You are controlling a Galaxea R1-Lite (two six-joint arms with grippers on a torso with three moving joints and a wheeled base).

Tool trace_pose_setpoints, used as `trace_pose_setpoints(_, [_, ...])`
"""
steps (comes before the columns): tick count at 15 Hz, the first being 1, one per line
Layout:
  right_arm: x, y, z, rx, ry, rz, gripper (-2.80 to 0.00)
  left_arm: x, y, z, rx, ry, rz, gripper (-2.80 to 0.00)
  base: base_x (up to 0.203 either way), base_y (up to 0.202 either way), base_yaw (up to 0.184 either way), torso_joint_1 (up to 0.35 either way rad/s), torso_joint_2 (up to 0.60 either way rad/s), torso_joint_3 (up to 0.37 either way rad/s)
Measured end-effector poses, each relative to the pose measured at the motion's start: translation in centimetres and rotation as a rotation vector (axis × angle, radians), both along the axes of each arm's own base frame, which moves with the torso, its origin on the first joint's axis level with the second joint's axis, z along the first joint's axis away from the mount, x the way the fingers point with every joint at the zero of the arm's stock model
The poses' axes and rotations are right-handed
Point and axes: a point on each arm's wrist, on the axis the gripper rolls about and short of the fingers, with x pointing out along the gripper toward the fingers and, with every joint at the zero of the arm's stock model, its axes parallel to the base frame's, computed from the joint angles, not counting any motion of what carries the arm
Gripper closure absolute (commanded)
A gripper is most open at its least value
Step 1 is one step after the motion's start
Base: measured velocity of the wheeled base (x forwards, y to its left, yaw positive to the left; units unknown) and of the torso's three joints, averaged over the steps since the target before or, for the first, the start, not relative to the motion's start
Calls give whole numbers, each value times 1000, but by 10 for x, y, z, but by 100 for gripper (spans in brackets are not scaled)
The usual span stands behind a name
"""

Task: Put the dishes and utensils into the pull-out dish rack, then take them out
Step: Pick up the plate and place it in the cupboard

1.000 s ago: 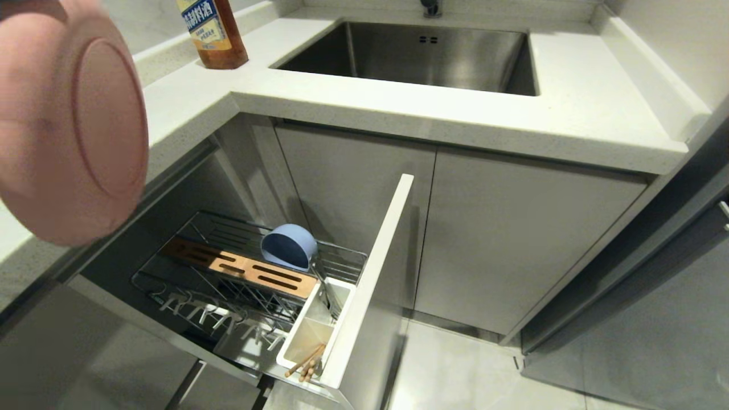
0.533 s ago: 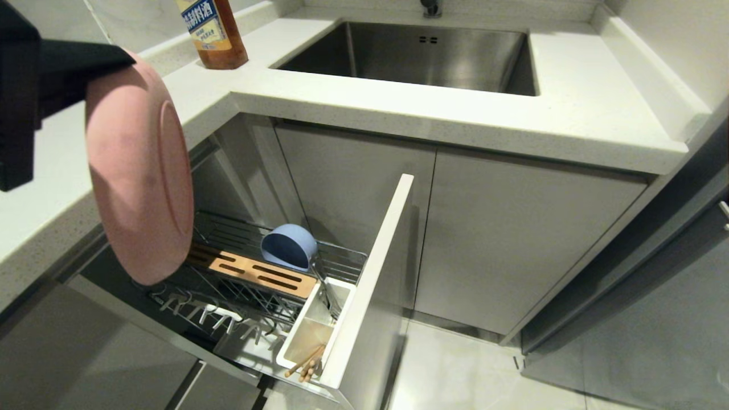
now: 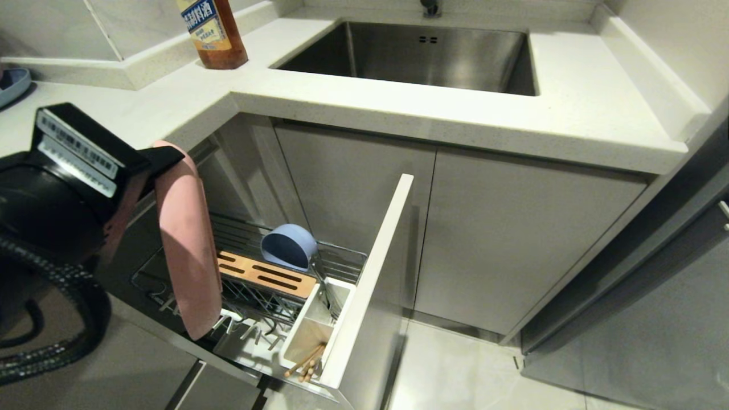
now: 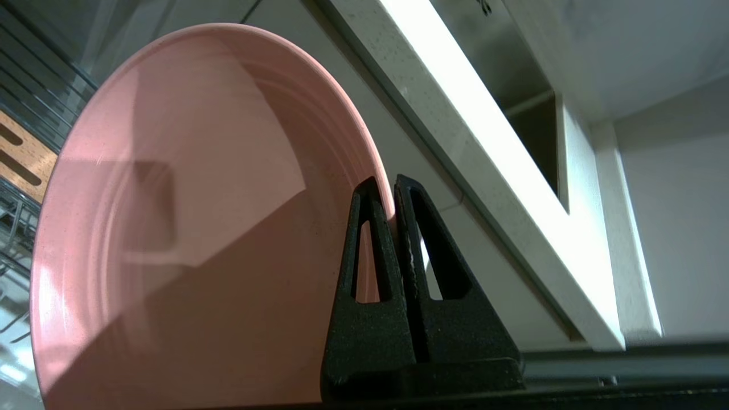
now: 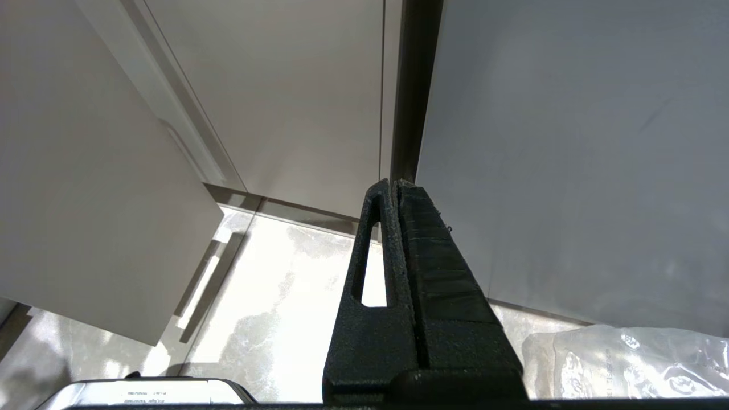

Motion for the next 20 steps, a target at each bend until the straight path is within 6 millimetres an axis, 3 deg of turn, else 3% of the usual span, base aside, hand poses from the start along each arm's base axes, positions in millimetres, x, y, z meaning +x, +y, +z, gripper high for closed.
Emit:
trace_pose_setpoints(5, [0, 0, 0, 0, 0, 0, 0, 13, -15, -18, -83, -12, 49, 0, 0, 0, 0, 0, 0, 0])
trace_pose_setpoints(12, [0, 0, 0, 0, 0, 1, 0, 42, -43, -41, -130, 28, 247, 0, 0, 0, 0, 0, 0, 0])
trace_pose_setpoints(20, [0, 0, 0, 0, 0, 0, 0, 82, -48, -71, -163, 70, 388, 0, 0, 0, 0, 0, 0, 0])
